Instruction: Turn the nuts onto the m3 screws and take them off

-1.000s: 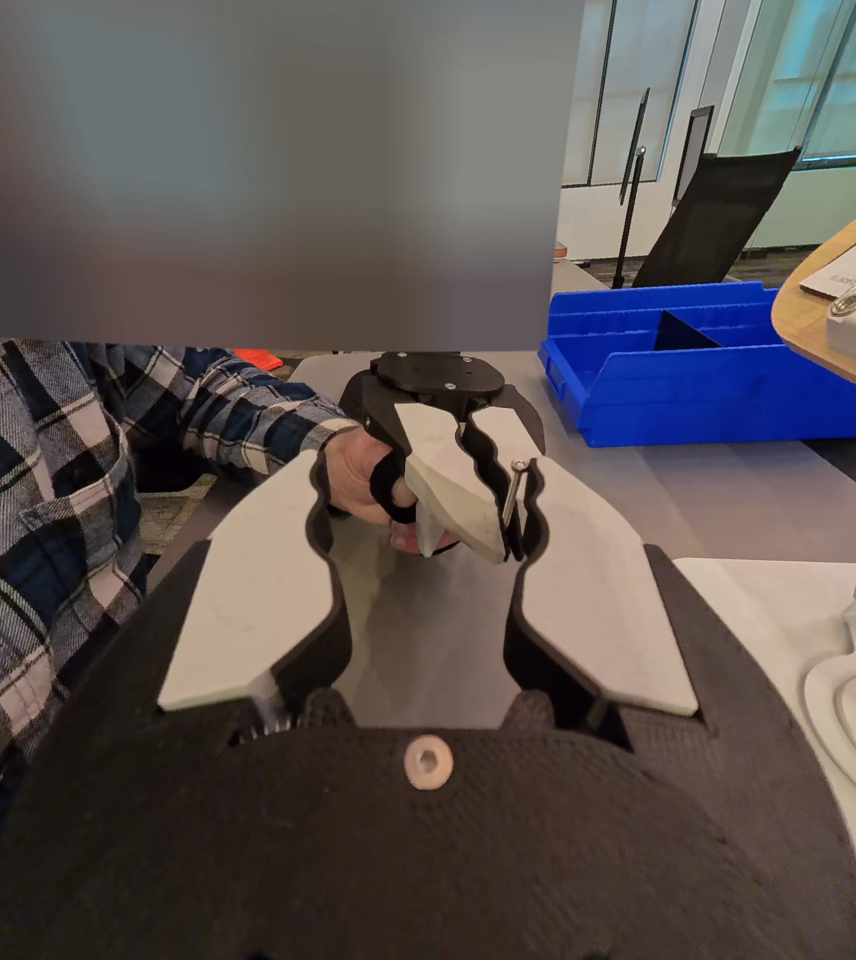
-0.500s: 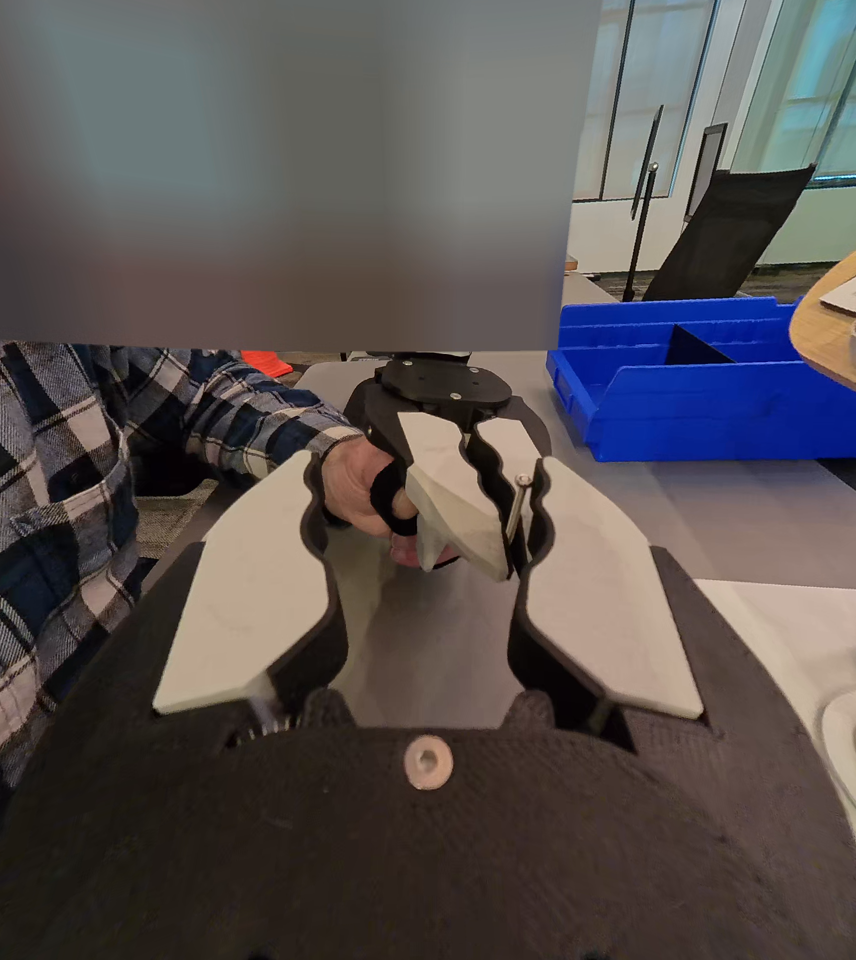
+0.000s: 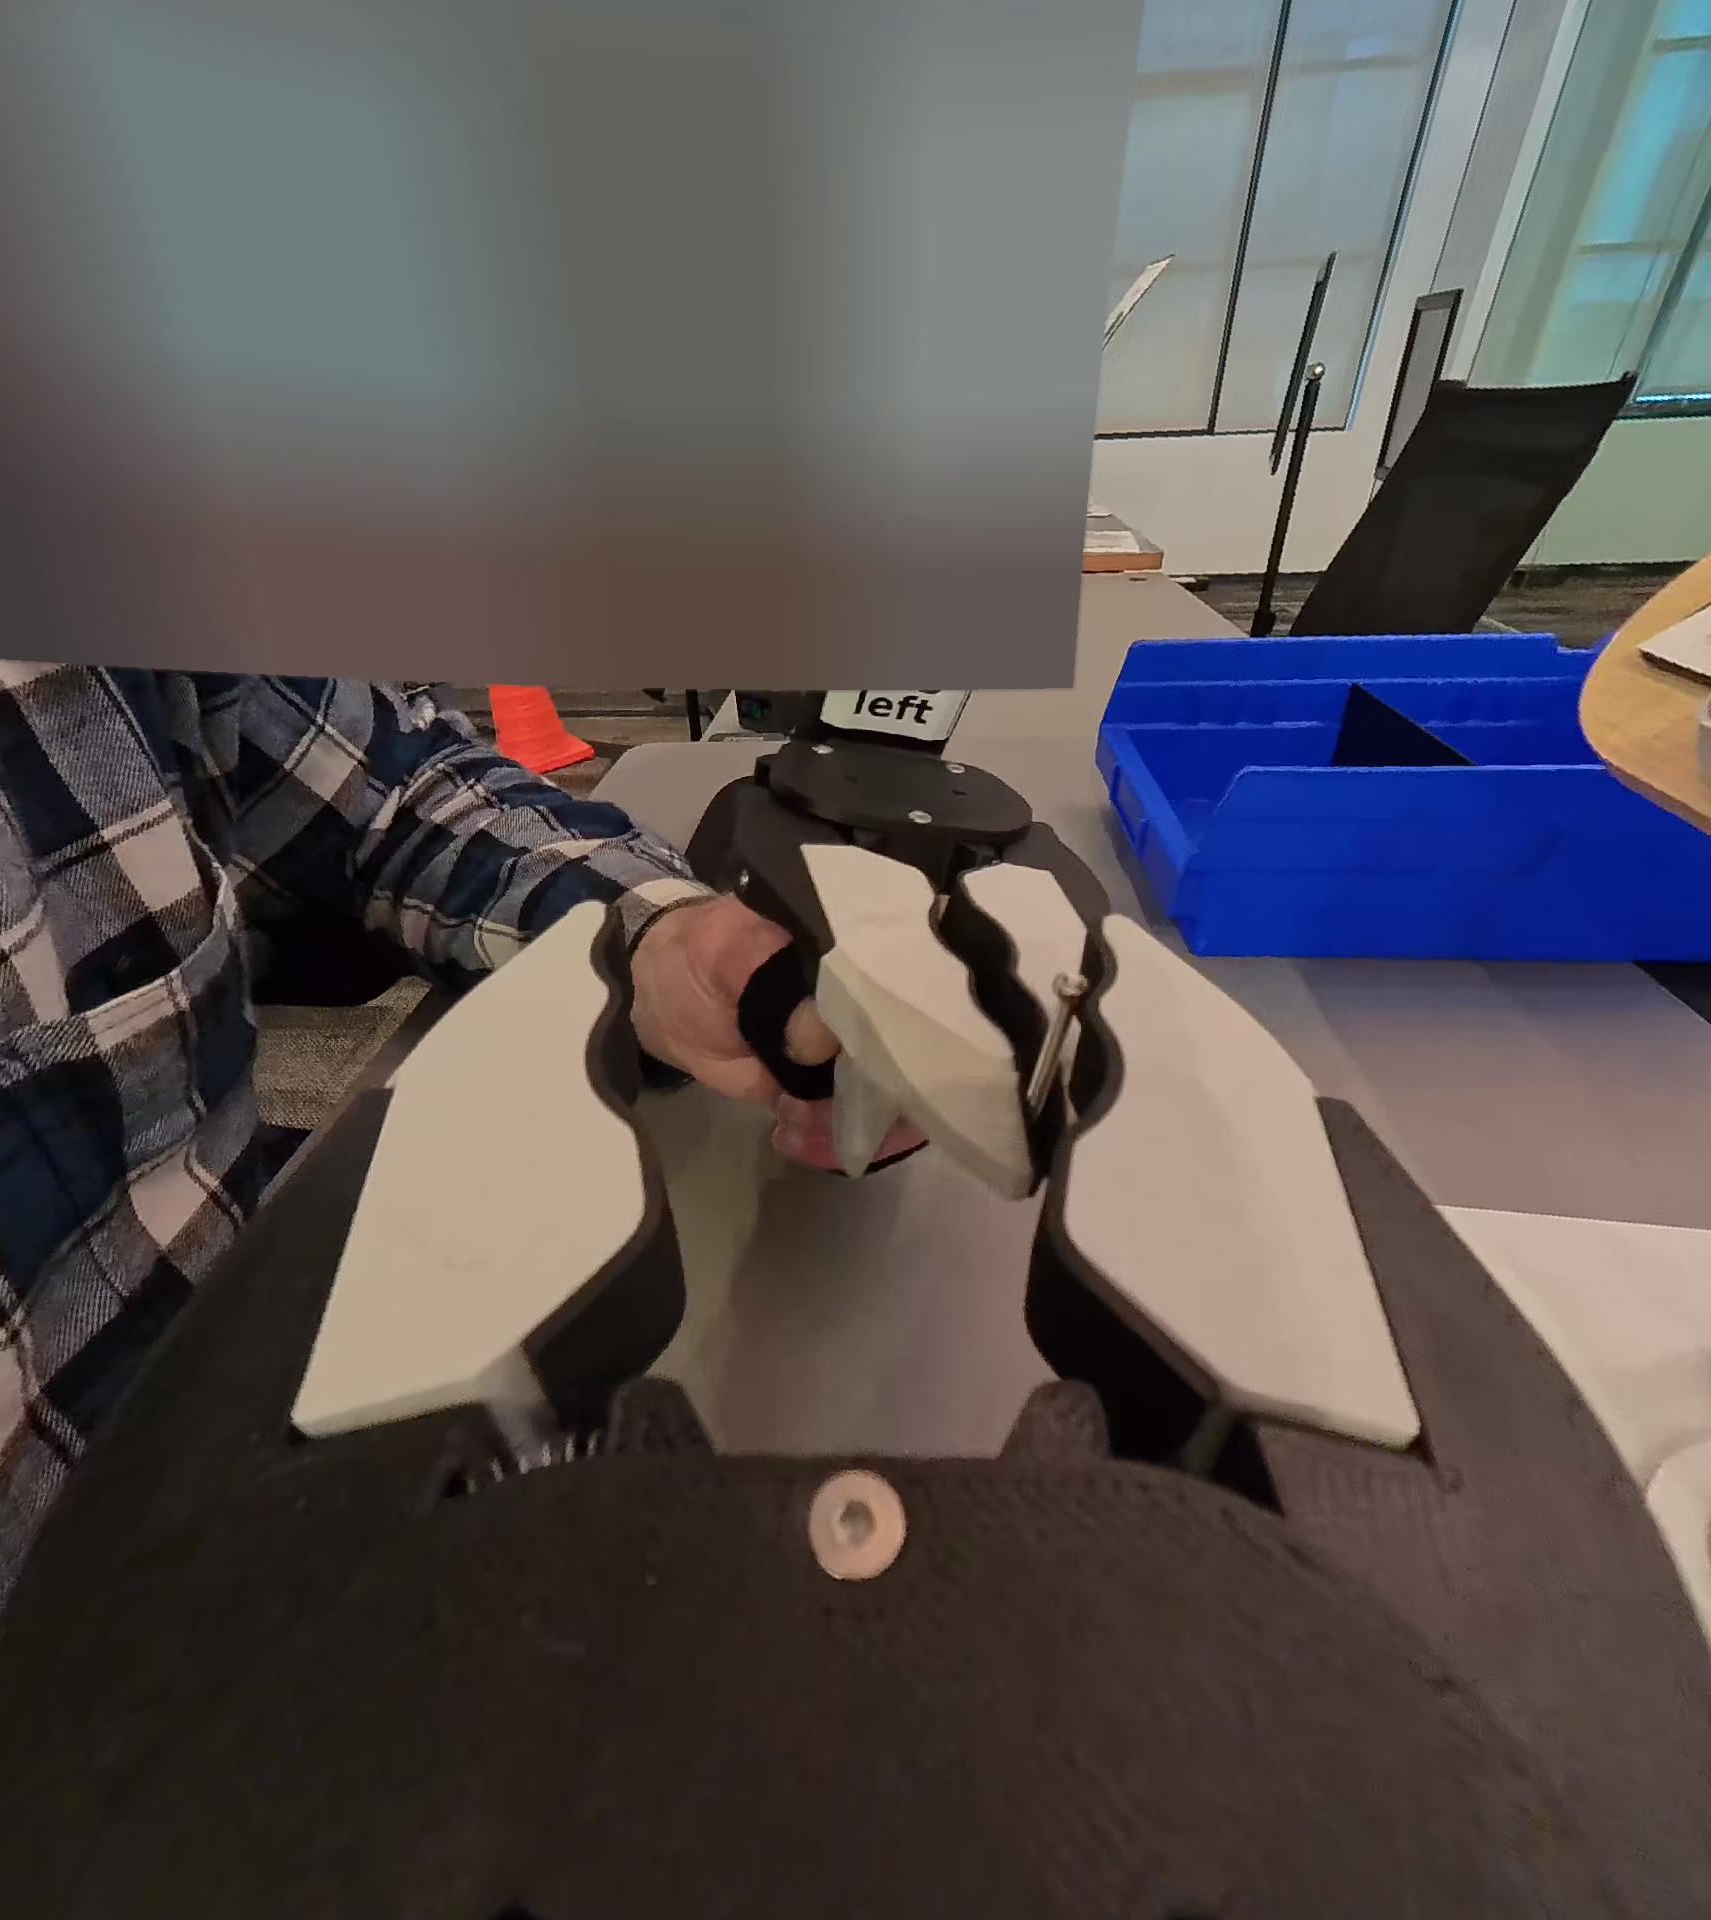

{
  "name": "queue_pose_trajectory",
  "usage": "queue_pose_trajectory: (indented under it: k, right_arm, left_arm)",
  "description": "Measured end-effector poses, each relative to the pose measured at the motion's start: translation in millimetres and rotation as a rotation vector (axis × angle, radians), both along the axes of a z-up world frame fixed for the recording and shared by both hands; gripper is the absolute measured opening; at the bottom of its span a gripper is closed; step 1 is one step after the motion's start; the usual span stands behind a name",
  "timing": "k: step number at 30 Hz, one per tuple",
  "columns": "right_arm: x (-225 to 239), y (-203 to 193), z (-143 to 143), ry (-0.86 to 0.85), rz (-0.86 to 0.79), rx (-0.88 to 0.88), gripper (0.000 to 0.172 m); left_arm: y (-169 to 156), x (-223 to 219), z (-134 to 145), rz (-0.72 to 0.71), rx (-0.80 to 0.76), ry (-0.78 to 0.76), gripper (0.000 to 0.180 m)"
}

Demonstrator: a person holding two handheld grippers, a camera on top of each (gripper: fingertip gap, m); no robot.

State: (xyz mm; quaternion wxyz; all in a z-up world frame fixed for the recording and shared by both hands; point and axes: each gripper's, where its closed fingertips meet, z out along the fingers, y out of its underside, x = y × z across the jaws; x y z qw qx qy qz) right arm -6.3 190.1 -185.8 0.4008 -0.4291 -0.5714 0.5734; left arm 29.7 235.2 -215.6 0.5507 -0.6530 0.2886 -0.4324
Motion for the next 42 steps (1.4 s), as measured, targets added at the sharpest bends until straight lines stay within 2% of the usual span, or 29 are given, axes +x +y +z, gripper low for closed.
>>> queue_pose_trajectory:
  k: [3, 5, 7, 12, 14, 18, 19, 20, 24, 28, 31, 33, 34, 35, 38, 42]
  right_arm:
    - [10.7, 3.6, 1.4, 0.007, -0.038, -0.005, 0.087]
    - [21.3, 1.7, 3.3, 0.015, -0.048, 0.003, 0.081]
    - [24.8, 4.5, 2.7, 0.013, -0.076, 0.002, 0.082]
    - [0.4, 11.6, 6.1, 0.030, -0.056, 0.003, 0.091]
    - [-8.1, 5.0, 4.8, 0.027, -0.012, 0.001, 0.088]
    - [4.2, 2.9, 6.3, 0.037, -0.054, 0.003, 0.094]
    - [12.5, 0.8, 6.7, 0.043, -0.048, 0.006, 0.092]
    - [19.1, 0.2, 5.7, 0.042, -0.046, 0.007, 0.073]
    - [13.4, 16.4, 4.9, 0.046, -0.094, -0.019, 0.088]
    - [-13.7, 7.4, 2.2, 0.032, -0.019, 0.001, 0.091]
    - [-9.0, 3.9, 2.4, 0.032, -0.037, 0.007, 0.095]
    - [8.1, 4.0, 4.7, 0.045, -0.056, 0.001, 0.092]
    - [16.9, 3.5, 5.9, 0.053, -0.057, -0.004, 0.081]
    - [22.1, 6.0, 6.5, 0.058, -0.074, -0.011, 0.076]
    - [16.6, 15.8, 6.9, 0.061, -0.105, -0.015, 0.085]
    - [-12.4, 14.5, 2.2, 0.036, -0.050, -0.021, 0.090]
  left_arm:
    - [5.2, -7.2, 2.5, 0.031, -0.021, -0.026, 0.004]
    - [7.0, -10.0, 2.5, 0.036, -0.024, -0.025, 0.004]
    - [6.5, -10.1, 4.0, 0.030, -0.022, -0.031, 0.004]
    - [1.3, -0.2, 0.4, -0.001, -0.017, -0.010, 0.004]
    - [3.1, -2.5, 1.1, 0.009, -0.026, -0.018, 0.004]
    - [6.0, -11.3, 5.9, 0.017, -0.044, -0.064, 0.004]
    - [7.7, -13.6, 6.7, 0.027, -0.055, -0.073, 0.004]
    - [8.6, -15.2, 6.4, 0.030, -0.057, -0.072, 0.004]
    - [3.9, -8.5, 6.0, -0.003, -0.047, -0.065, 0.004]
    - [3.1, -4.2, 2.6, 0.001, -0.044, -0.035, 0.004]
    - [6.3, -10.9, 3.1, 0.009, -0.064, -0.056, 0.004]
    - [7.5, -13.1, 4.5, 0.019, -0.067, -0.058, 0.004]
    - [9.2, -15.1, 4.3, 0.025, -0.074, -0.061, 0.004]
    - [10.1, -16.6, 4.1, 0.022, -0.080, -0.071, 0.004]
    - [7.2, -11.3, 2.1, -0.007, -0.081, -0.071, 0.004]
    - [4.5, -4.4, 0.3, -0.006, -0.072, -0.042, 0.004]
